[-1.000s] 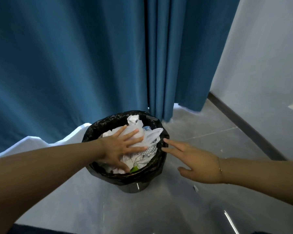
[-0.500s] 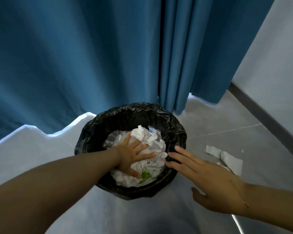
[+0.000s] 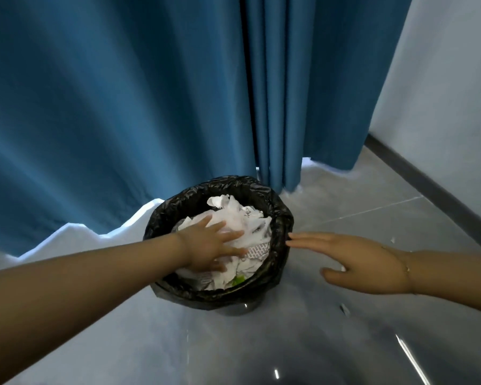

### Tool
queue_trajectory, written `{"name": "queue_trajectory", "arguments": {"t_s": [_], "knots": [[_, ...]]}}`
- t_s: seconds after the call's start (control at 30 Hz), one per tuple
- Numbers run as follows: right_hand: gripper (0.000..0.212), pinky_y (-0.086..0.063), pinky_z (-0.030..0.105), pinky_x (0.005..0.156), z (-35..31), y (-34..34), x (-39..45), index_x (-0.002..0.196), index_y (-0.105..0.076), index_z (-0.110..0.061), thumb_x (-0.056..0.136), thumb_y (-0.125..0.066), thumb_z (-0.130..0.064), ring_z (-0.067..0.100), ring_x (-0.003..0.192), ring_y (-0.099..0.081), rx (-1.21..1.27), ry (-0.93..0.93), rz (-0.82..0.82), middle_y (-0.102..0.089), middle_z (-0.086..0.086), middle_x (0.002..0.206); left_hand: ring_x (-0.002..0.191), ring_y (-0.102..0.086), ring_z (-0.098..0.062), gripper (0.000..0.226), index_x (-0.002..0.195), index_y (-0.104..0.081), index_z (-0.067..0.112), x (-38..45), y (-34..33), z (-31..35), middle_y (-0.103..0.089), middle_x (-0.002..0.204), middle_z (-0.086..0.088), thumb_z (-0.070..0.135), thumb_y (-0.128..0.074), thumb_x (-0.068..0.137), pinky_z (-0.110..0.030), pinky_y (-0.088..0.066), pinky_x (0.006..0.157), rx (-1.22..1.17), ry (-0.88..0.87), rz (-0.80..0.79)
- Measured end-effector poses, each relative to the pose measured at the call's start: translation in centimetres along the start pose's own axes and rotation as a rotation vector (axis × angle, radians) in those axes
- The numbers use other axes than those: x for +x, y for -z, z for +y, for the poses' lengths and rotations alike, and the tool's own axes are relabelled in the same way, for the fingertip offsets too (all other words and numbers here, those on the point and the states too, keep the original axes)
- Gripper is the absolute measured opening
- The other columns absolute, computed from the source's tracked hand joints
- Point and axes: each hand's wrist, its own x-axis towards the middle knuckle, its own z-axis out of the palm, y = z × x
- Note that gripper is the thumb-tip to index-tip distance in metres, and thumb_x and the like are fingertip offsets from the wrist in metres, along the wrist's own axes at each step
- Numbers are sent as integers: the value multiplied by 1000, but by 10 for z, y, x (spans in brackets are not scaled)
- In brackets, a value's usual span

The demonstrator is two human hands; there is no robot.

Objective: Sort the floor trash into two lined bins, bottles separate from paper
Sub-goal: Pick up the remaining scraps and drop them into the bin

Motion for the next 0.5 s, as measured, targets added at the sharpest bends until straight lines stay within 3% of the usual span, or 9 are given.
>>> {"name": "queue_trajectory", "arguments": {"t_s": [0.1,0.13,0.2,0.23,0.3,0.37,0.43,0.5], "knots": [[51,-30,12,107,12,4,-22,139,-36,-36,93,-50,-18,-5,123,-44,-11,-119,-19,-43,-19,139,138,-29,-29,48,146,-27,35,-25,33,14,-20,156,-4,39,-36,99,-43,-24,111,81,70,121],[45,-34,10,102,18,4,-30,135,-43,-33,93,-50,-18,-4,116,-50,-11,-160,-22,-52,-16,132,127,-43,-29,42,139,-40,30,-29,45,20,-38,146,-6,35,-38,97,-41,-35,103,103,75,217],[37,-32,-3,89,33,2,-46,128,-52,-31,93,-51,-21,-3,108,-55,-51,-239,-33,-60,-15,122,95,-59,-26,23,108,-61,18,-29,67,34,-62,105,-5,26,-52,89,-37,-46,77,130,24,447],[34,-31,-4,84,41,1,-56,126,-54,-31,93,-51,-23,-2,106,-56,-74,-281,-52,-61,-14,120,81,-60,-25,12,91,-63,16,-21,75,44,-63,87,-4,22,-61,80,-34,-47,65,124,-29,545],[31,-36,4,85,58,-4,-65,124,-56,-31,93,-50,-26,4,104,-58,-103,-352,-101,-63,-10,118,68,-58,-24,14,76,-61,16,-6,91,67,-59,73,-3,18,-71,66,-29,-44,56,93,-130,630],[31,-39,13,86,74,-9,-77,122,-58,-28,93,-50,-25,10,104,-59,-133,-430,-150,-64,-3,116,78,-58,-24,17,86,-62,15,24,103,102,-60,84,-5,15,-67,70,-30,-43,62,70,-201,650],[31,-34,11,80,88,-16,-87,123,-58,-27,93,-49,-24,10,103,-56,-136,-493,-171,-63,-4,116,99,-52,-29,24,108,-55,11,59,102,141,-55,107,-10,11,-55,85,-35,-38,71,-59,-185,532],[32,-31,12,79,104,-25,-100,122,-57,-26,92,-49,-23,8,97,-52,-97,-557,-169,-61,-5,117,106,-49,-32,27,117,-49,8,97,92,175,-48,118,-14,9,-50,90,-36,-36,75,-242,-95,376]]}}
